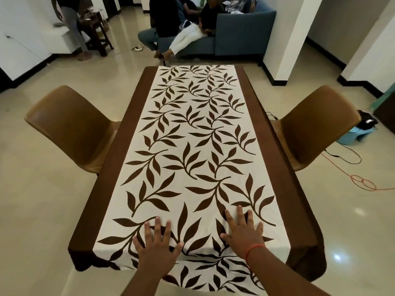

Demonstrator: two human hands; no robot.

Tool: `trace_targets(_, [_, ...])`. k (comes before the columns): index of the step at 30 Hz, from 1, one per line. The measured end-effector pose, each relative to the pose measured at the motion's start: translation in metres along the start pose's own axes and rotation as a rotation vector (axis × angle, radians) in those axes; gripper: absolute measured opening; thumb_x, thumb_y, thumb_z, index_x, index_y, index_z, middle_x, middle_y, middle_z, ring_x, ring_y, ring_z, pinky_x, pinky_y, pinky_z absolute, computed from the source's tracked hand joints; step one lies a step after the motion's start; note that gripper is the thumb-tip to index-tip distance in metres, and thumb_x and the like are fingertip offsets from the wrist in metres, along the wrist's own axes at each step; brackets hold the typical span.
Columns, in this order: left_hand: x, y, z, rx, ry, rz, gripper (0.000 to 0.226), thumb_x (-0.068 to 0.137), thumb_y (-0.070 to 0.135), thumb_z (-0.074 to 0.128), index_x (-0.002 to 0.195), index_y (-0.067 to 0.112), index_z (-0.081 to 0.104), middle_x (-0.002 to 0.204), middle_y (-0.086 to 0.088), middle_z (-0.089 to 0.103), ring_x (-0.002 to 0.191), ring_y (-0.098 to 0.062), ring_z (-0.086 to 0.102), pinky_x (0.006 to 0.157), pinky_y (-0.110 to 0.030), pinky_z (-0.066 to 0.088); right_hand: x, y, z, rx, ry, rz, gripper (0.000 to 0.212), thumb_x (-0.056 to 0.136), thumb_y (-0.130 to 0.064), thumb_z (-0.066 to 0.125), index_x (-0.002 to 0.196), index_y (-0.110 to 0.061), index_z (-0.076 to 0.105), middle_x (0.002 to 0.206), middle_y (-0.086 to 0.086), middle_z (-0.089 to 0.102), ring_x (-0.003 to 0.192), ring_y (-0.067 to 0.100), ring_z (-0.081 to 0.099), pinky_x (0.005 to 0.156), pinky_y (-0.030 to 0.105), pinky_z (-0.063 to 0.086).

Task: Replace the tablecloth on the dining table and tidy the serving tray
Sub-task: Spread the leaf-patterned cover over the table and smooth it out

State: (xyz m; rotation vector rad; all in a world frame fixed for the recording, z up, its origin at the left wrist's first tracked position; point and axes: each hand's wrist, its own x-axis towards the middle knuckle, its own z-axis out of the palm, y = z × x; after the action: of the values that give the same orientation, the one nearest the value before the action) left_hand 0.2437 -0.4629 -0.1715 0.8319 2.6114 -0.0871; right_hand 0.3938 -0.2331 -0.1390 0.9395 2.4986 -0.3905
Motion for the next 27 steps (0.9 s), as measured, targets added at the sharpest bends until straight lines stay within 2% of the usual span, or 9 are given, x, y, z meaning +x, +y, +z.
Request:
trace_targets(3, [-0.002, 0.001, -0.007, -0.013, 0.013, 0.001, 0.101, 0.064, 0.085, -0.018, 0.154, 0.04, -0.009, 0.164, 0.001, -0.017, 0.15, -0.034, -0.012, 0.113, -0.067, -0.002, 0.0, 0.002, -0.001, 0.009, 0.005, -0.006, 0.072, 0.097, -0.062, 0.034, 0.154, -0.043, -0.006, 0.165, 0.004, -0.016, 0.151, 0.038, -0.013, 0.116, 0.067, 0.008])
trace_targets(6, [-0.001, 0.003, -0.019, 0.02, -0.006, 0.006, 0.087, 0.083, 0.081, 0.003, 0.152, 0.036, 0.031, 0.161, -0.003, 0.028, 0.145, -0.037, 0.029, 0.107, -0.071, 0.023, 0.001, 0.007, -0.005, 0.004, 0.04, -0.012, 0.069, 0.098, -0.063, 0.031, 0.155, -0.042, -0.002, 0.167, 0.004, -0.009, 0.152, 0.036, -0.007, 0.117, 0.065, 0.012])
trace_targets(7, [0.003, 0.003, -0.021, 0.036, 0.003, 0.019, 0.082, 0.087, 0.078, 0.01, 0.148, 0.033, 0.04, 0.156, -0.004, 0.039, 0.139, -0.037, 0.04, 0.102, -0.072, 0.03, 0.002, 0.009, -0.008, 0.004, 0.048, -0.016, 0.069, 0.098, -0.063, 0.031, 0.155, -0.041, -0.001, 0.167, 0.004, -0.007, 0.152, 0.036, -0.005, 0.117, 0.065, 0.013])
trace_targets(8, [0.008, 0.004, -0.024, 0.063, 0.016, 0.028, 0.079, 0.089, 0.077, 0.013, 0.147, 0.032, 0.042, 0.153, -0.005, 0.043, 0.138, -0.037, 0.043, 0.101, -0.071, 0.032, 0.004, 0.012, -0.011, 0.008, 0.051, -0.021, 0.068, 0.098, -0.063, 0.03, 0.155, -0.041, -0.001, 0.167, 0.004, -0.006, 0.152, 0.035, -0.004, 0.117, 0.065, 0.014])
trace_targets(12, [0.036, 0.018, -0.051, 0.11, 0.084, 0.042, 0.081, 0.089, 0.077, 0.011, 0.15, 0.031, 0.036, 0.157, -0.005, 0.035, 0.143, -0.036, 0.034, 0.106, -0.071, 0.027, 0.024, 0.027, -0.038, 0.025, 0.077, -0.062, 0.069, 0.098, -0.063, 0.028, 0.156, -0.039, -0.003, 0.167, 0.004, -0.009, 0.152, 0.035, -0.007, 0.119, 0.063, 0.01])
trace_targets(16, [0.066, 0.035, -0.089, 0.117, 0.116, 0.024, 0.087, 0.085, 0.079, -0.003, 0.156, 0.032, 0.016, 0.165, -0.003, 0.011, 0.151, -0.034, 0.012, 0.113, -0.069, 0.012, 0.066, 0.042, -0.075, -0.001, 0.114, -0.095, 0.069, 0.099, -0.063, 0.027, 0.156, -0.038, -0.004, 0.167, 0.004, -0.008, 0.152, 0.034, -0.006, 0.118, 0.063, 0.012])
trace_targets(21, [0.114, 0.042, -0.12, 0.099, 0.165, 0.046, 0.08, 0.089, 0.076, 0.007, 0.157, 0.033, 0.001, 0.166, -0.001, -0.004, 0.152, -0.033, -0.002, 0.116, -0.066, 0.005, 0.125, 0.04, -0.113, 0.005, 0.112, -0.1, 0.07, 0.098, -0.065, 0.026, 0.157, -0.039, -0.001, 0.167, 0.002, -0.009, 0.152, 0.035, -0.006, 0.118, 0.064, 0.011])
trace_targets(23, [0.142, 0.04, -0.128, 0.097, 0.154, 0.059, 0.079, 0.09, 0.075, 0.007, 0.157, 0.033, 0.0, 0.166, 0.0, -0.004, 0.152, -0.032, -0.001, 0.115, -0.066, 0.005, 0.153, 0.031, -0.127, 0.008, 0.122, -0.099, 0.07, 0.097, -0.064, 0.028, 0.157, -0.038, 0.001, 0.167, 0.002, -0.007, 0.152, 0.035, -0.004, 0.118, 0.065, 0.012])
trace_targets(27, [0.228, 0.024, -0.146, 0.091, 0.186, 0.063, 0.084, 0.086, 0.076, 0.007, 0.156, 0.03, 0.017, 0.165, -0.002, 0.015, 0.15, -0.034, 0.016, 0.112, -0.07, 0.015, 0.229, 0.015, -0.151, 0.031, 0.121, -0.047, 0.072, 0.096, -0.066, 0.029, 0.156, -0.039, 0.001, 0.167, 0.0, -0.007, 0.152, 0.033, -0.003, 0.117, 0.064, 0.011])
